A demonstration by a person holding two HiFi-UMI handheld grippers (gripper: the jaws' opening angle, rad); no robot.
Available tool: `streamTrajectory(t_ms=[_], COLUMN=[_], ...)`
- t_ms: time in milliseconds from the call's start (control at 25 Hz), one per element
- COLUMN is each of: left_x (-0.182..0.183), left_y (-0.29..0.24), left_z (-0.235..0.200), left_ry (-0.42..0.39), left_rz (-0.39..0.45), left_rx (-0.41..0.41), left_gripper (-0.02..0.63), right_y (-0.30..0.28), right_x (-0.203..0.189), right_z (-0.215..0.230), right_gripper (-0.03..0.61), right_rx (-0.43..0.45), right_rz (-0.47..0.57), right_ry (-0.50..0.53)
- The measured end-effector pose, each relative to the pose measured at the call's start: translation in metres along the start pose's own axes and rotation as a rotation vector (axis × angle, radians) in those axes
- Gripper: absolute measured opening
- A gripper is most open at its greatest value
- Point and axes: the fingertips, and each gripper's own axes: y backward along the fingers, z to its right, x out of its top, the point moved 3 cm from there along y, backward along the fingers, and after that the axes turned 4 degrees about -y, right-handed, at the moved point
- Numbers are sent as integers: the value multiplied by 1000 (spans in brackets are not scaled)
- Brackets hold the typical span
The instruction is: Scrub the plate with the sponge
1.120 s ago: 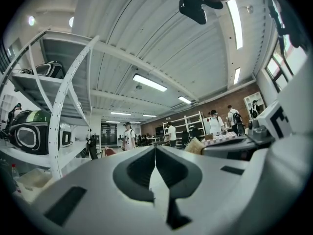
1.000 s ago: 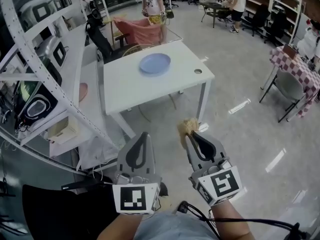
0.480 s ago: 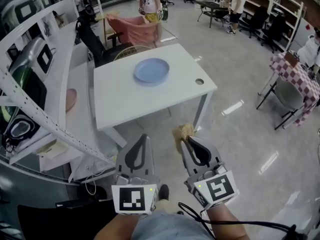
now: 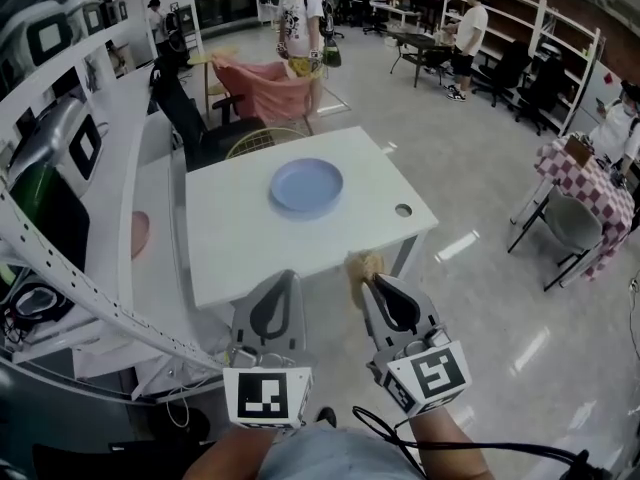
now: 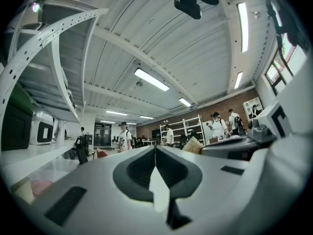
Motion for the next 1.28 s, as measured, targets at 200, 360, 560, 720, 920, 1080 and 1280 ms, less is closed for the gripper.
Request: streamTrajectory(t_ms=[200, 360, 560, 720, 920, 1080, 1280], left_x=[-6, -21, -39, -54, -67, -75, -91], left_y=[-19, -31, -47, -72, -120, -167, -222], left_z=[-8, -6, -6, -9, -18, -21, -19], left_ry=[3, 10, 7, 10, -3, -28, -51], left_rz=[-1, -23, -58, -89, -123, -138, -180], left_rx=[-8, -24, -29, -18, 0, 8, 21], left_gripper=[15, 15, 15, 15, 15, 15, 15], right_y=[-18, -24, -36, -55, -96, -133, -178], right_x=[-1, -9, -24, -32, -39, -43, -51], right_z=[11, 22, 38, 57, 93, 127, 167], right_gripper=[48, 48, 48, 48, 48, 48, 48], right_rx=[-12, -31, -44, -32, -21, 3, 53], right_rz=[10, 1, -20, -32, -43, -52, -68], right_ry=[5, 1, -21, -34, -63, -91, -115])
